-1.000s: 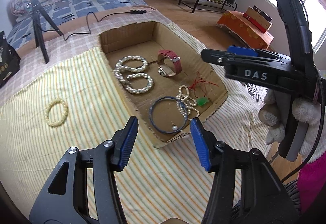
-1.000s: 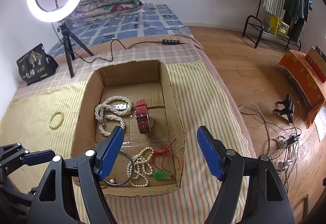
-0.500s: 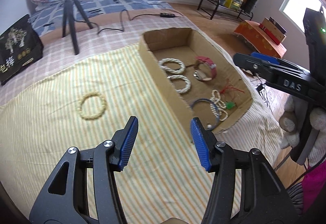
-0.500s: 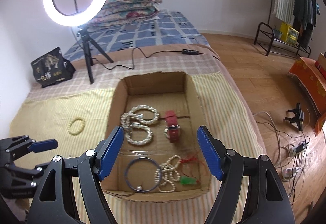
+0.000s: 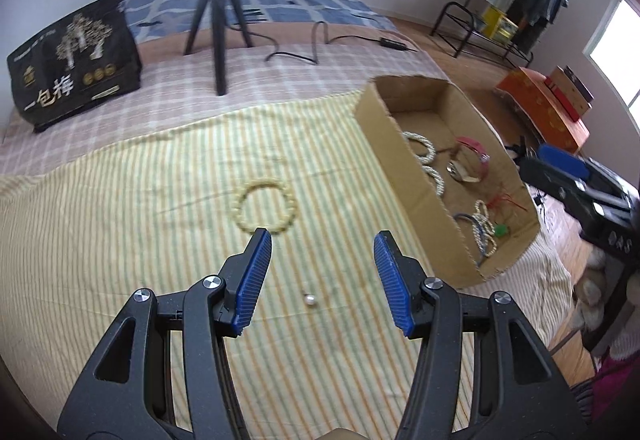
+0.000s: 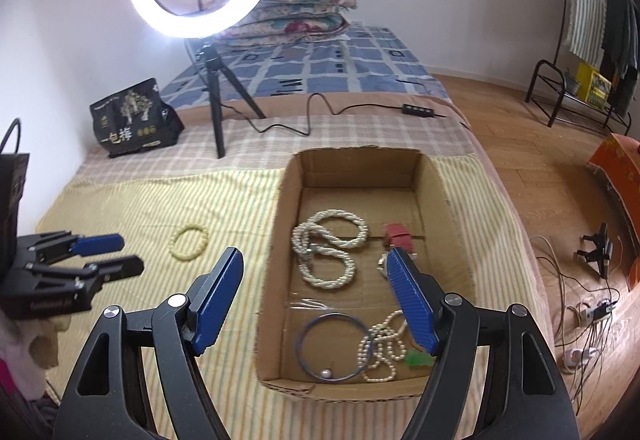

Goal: Organize jewelry
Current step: 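Withdraw both open tools from the box toward the beaded bracelet, then grasp the cream beaded bracelet with the left tool while the right tool grasps the second pearl earring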

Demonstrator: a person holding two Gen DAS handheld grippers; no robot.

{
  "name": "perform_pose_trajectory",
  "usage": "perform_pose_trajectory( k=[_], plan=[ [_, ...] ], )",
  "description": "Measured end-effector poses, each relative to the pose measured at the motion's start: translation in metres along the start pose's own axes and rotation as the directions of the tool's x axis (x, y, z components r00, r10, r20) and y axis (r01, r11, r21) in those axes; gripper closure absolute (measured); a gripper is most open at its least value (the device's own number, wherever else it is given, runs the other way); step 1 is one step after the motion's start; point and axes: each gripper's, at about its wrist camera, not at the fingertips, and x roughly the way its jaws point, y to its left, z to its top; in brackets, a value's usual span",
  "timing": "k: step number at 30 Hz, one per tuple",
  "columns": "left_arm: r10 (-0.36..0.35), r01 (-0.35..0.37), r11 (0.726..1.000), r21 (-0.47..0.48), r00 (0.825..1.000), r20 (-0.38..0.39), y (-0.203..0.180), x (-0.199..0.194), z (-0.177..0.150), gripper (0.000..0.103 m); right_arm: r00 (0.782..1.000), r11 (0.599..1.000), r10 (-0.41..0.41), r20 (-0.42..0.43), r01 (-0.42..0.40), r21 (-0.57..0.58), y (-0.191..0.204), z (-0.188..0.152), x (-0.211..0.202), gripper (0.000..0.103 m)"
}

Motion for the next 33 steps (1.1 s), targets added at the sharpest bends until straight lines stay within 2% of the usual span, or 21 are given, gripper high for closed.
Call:
perform_pose_trajectory(
  k=[7, 13, 18, 23, 25, 26, 29, 32, 33],
  plan=[
    [0.023, -0.024, 0.998, -0.065, 0.999, -0.023, 0.027, 0.011, 0.005, 0.048, 0.998, 0.995, 0.059, -0.017, -0.061, -0.083, 0.032, -0.007, 0.006, 0.029],
    [0.037, -0.043, 0.994, -0.100, 0.998, -0.058, 0.045, 0.028, 0.009, 0.048, 0.988, 0.973, 0.143, -0.054, -0.150, -0.177, 0.067, -0.022, 0.016, 0.029],
    [0.034, -0.048, 0.989, -0.140, 0.994, -0.101, 0.058, 0.047, 0.010, 0.048, 0.982, 0.952, 0.156, -0.107, -0.178, -0.249, 0.093, -0.036, 0.027, 0.029],
    [0.034, -0.059, 0.982, -0.180, 0.990, -0.137, 0.066, 0.064, 0.012, 0.048, 0.972, 0.939, 0.168, -0.166, -0.209, -0.275, 0.109, -0.047, 0.040, 0.029],
    [0.035, -0.061, 0.982, -0.177, 0.989, -0.145, 0.067, 0.069, 0.013, 0.053, 0.966, 0.934, 0.176, -0.188, -0.225, -0.278, 0.114, -0.050, 0.045, 0.029],
    [0.038, -0.065, 0.982, -0.176, 0.988, -0.151, 0.068, 0.072, 0.013, 0.058, 0.963, 0.932, 0.180, -0.203, -0.233, -0.278, 0.116, -0.052, 0.048, 0.029],
    [0.045, -0.075, 0.981, -0.180, 0.985, -0.164, 0.070, 0.079, 0.014, 0.063, 0.954, 0.929, 0.188, -0.234, -0.250, -0.272, 0.120, -0.056, 0.058, 0.030],
    [0.043, -0.076, 0.978, -0.192, 0.985, -0.168, 0.073, 0.084, 0.016, 0.065, 0.946, 0.925, 0.196, -0.259, -0.266, -0.271, 0.124, -0.058, 0.066, 0.041],
    [0.044, -0.077, 0.978, -0.195, 0.985, -0.168, 0.073, 0.086, 0.017, 0.066, 0.943, 0.924, 0.199, -0.266, -0.271, -0.270, 0.125, -0.059, 0.069, 0.041]
  ],
)
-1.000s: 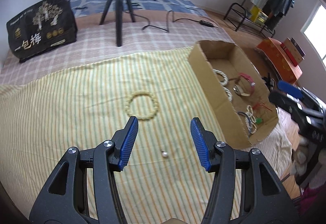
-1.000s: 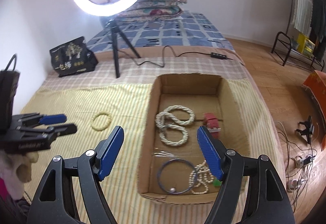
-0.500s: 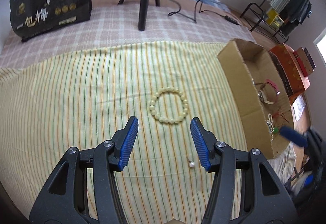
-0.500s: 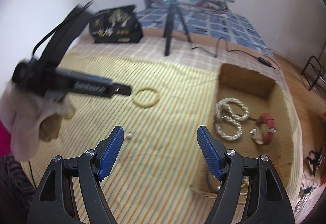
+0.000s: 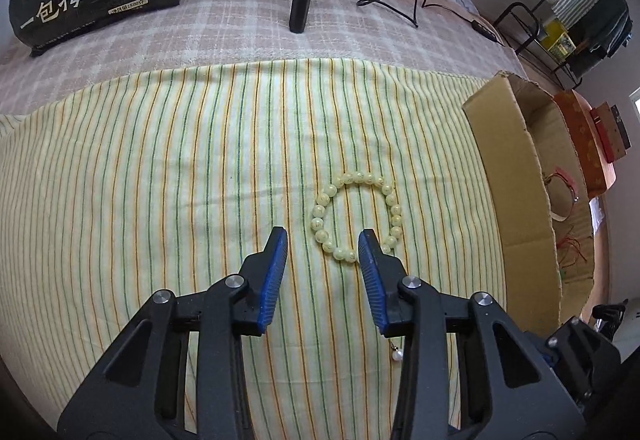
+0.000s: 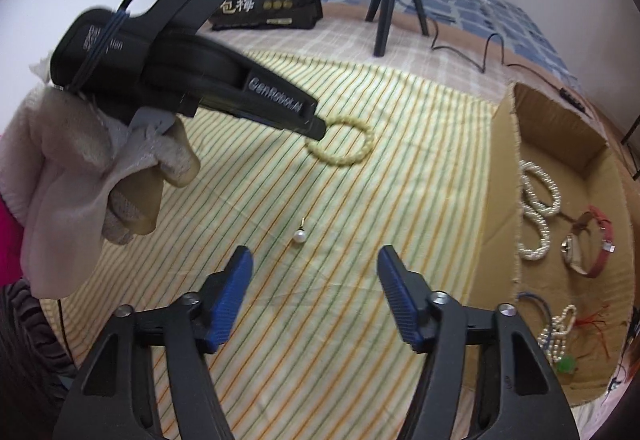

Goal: Organize jewelry
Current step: 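Grasp the cream beaded bracelet with the left tool while the right tool grasps the second pearl earring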

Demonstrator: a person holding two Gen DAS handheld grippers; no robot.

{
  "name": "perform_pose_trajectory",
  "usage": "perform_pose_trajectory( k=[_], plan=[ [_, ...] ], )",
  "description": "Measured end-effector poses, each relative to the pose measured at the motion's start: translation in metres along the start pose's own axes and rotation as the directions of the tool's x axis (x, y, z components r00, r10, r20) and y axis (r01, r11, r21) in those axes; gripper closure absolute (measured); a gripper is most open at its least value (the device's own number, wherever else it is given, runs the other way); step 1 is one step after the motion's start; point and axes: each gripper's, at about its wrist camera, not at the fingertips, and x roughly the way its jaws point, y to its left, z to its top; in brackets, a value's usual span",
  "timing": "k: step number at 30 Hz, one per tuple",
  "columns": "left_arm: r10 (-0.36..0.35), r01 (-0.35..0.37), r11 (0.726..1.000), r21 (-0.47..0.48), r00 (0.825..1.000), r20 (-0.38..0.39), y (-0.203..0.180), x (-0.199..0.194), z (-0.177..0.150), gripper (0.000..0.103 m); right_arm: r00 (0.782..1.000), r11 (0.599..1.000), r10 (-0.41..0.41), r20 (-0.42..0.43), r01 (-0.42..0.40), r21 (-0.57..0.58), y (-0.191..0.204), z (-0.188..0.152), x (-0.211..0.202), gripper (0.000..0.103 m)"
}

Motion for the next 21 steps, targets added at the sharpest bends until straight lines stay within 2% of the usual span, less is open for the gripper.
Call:
perform_pose_trajectory(
  k=[2, 5, 13, 18, 21],
  plan=[
    [0.000, 0.000, 1.000, -0.005, 1.000, -0.001, 0.000, 0.003, 0.001, 0.068, 1.000, 1.000, 0.003, -0.009, -0.003, 0.001, 0.001, 0.000, 0.004, 0.044],
    [0.004, -0.004, 1.000, 0.001, 1.000, -0.010, -0.001, 0.009, 0.002, 0.070, 0.999, 1.000, 0.024, -0.028, -0.023, 0.004, 0.001, 0.000, 0.012, 0.056],
    [0.020, -0.020, 1.000, 0.011, 1.000, -0.013, -0.001, 0.019, 0.005, 0.074, 0.997, 0.999, 0.044, -0.057, -0.044, 0.003, 0.003, -0.001, 0.024, 0.064],
    [0.044, -0.044, 0.999, 0.012, 0.999, 0.002, -0.001, 0.025, 0.007, 0.091, 0.997, 0.999, 0.047, -0.062, -0.047, 0.005, 0.003, -0.001, 0.028, 0.068],
    [0.039, -0.039, 0.999, 0.000, 0.999, 0.005, 0.003, 0.024, 0.008, 0.095, 0.996, 0.999, 0.048, -0.069, -0.048, -0.001, 0.005, -0.001, 0.033, 0.068]
  ],
)
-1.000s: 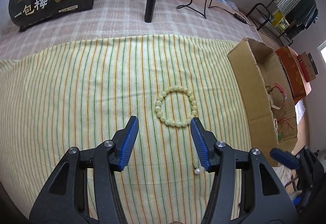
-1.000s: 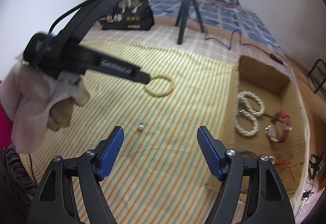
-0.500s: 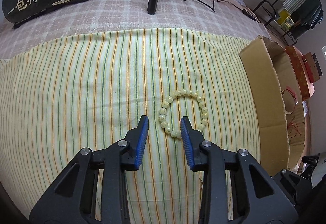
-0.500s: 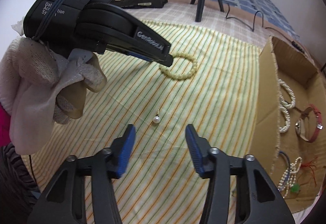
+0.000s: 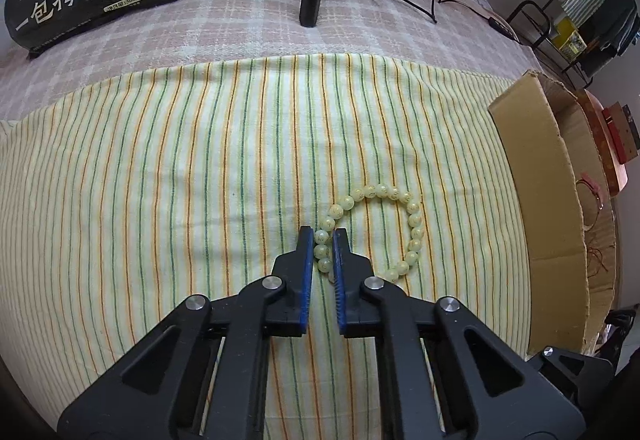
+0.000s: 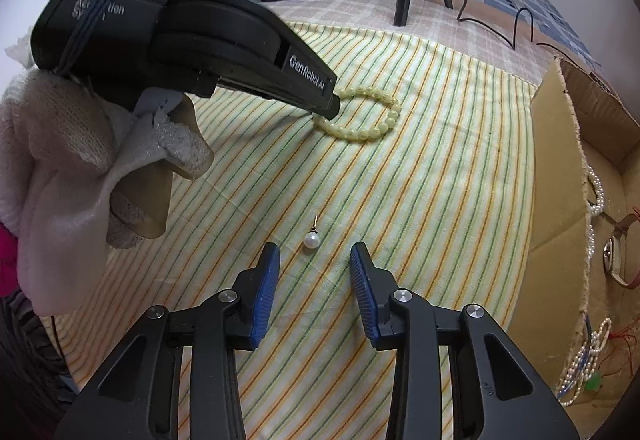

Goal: Organize jewelry
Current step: 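Grasp the cream beaded bracelet with the left tool while the right tool grasps the second pearl earring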

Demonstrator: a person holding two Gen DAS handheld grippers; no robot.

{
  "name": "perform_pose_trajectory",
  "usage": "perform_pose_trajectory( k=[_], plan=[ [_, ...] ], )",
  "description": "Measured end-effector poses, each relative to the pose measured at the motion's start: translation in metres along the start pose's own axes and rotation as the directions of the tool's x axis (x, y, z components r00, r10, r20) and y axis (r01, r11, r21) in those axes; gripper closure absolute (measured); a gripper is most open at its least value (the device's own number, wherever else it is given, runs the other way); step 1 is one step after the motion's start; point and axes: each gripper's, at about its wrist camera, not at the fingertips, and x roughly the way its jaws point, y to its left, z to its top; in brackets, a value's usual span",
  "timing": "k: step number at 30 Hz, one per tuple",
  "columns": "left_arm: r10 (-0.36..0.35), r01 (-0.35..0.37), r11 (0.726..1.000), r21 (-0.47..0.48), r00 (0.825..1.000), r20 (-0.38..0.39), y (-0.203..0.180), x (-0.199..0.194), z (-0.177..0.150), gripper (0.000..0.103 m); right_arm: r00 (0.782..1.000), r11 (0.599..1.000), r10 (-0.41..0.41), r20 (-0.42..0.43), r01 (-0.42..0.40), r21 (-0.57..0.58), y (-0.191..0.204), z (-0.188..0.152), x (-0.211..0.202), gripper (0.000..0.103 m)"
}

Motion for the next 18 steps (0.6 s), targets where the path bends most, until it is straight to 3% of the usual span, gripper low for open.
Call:
perform_pose_trajectory(
  k=[6, 12, 18],
  plan=[
    [0.003, -0.003, 1.000, 0.003, 1.000, 0.005, 0.0004, -0.0004, 0.0005, 0.096, 1.000, 1.000, -0.012, 0.002, 0.012, -0.022, 0.0053, 0.0031, 0.0044, 0.072],
    [-0.002, 0.002, 1.000, -0.002, 1.000, 0.007, 0.0017, -0.0021, -0.0010, 0.097, 1.000, 0.999, -0.014, -0.004, 0.014, -0.032, 0.0085, 0.0032, 0.0073, 0.094],
    [0.001, -0.001, 1.000, -0.003, 1.000, 0.015, 0.0018, -0.0066, -0.0021, 0.097, 1.000, 1.000, -0.005, -0.002, 0.005, -0.026, 0.0088, 0.0035, 0.0061, 0.096]
  ],
)
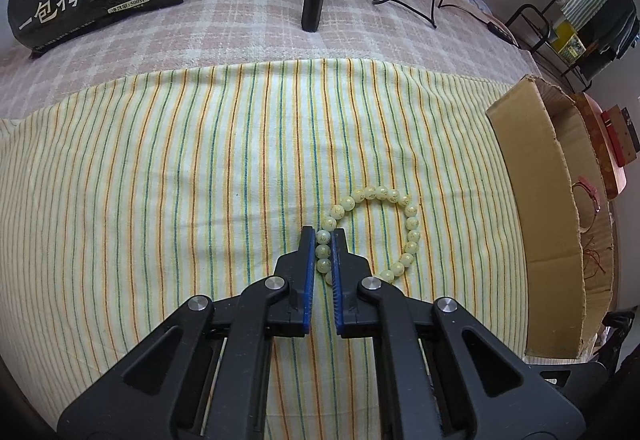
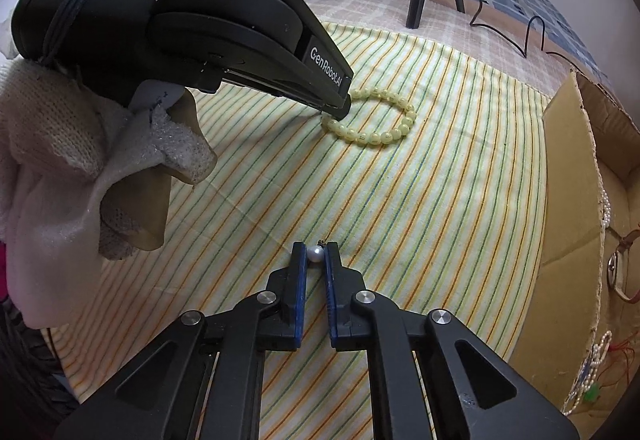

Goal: Organize jewelry
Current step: 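Grasp the cream beaded bracelet with the left tool while the right tool grasps the second pearl earring, then carry the beaded bracelet and pearl earring over the cardboard box with both tools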

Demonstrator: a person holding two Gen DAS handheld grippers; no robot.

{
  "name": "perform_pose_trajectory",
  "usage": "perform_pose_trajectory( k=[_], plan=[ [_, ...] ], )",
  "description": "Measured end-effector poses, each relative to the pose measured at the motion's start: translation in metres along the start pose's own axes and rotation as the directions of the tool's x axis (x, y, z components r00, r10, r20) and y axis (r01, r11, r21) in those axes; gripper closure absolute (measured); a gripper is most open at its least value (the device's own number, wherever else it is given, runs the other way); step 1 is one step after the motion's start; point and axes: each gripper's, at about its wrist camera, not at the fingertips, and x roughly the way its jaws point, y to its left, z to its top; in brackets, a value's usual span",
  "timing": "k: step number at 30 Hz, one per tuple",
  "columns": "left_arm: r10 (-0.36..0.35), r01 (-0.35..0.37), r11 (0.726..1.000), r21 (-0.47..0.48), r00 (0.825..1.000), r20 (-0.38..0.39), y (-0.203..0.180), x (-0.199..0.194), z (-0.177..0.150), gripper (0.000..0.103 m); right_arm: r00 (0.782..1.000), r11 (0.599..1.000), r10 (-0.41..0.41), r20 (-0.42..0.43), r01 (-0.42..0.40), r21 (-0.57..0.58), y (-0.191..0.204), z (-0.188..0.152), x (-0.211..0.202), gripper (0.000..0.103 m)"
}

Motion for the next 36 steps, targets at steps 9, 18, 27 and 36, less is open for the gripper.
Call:
perform_pose_trajectory(
  k=[9, 18, 27, 36],
  plan=[
    [-0.008, 0.009, 1.000, -0.006, 0.999, 0.045, 0.002, -0.023, 0.000, 0.097, 0.999, 1.000, -0.003, 0.047, 0.002, 0.008, -0.006, 0.002, -0.019, 0.096],
    [-0.040, 0.039, 0.999, 0.009, 0.995, 0.088, -0.007, -0.047, -0.001, 0.098, 0.995, 0.999, -0.009, 0.101, 0.006, 0.032, -0.012, 0.003, -0.043, 0.096],
    [-0.093, 0.087, 0.995, 0.049, 0.984, 0.151, -0.029, -0.081, -0.003, 0.098, 0.986, 0.997, -0.033, 0.165, 0.022, 0.069, -0.031, 0.007, -0.068, 0.096],
    [-0.160, 0.138, 0.983, 0.121, 0.968, 0.196, -0.065, -0.109, -0.008, 0.098, 0.974, 0.991, -0.081, 0.213, 0.054, 0.126, -0.057, -0.002, -0.097, 0.096]
  ],
)
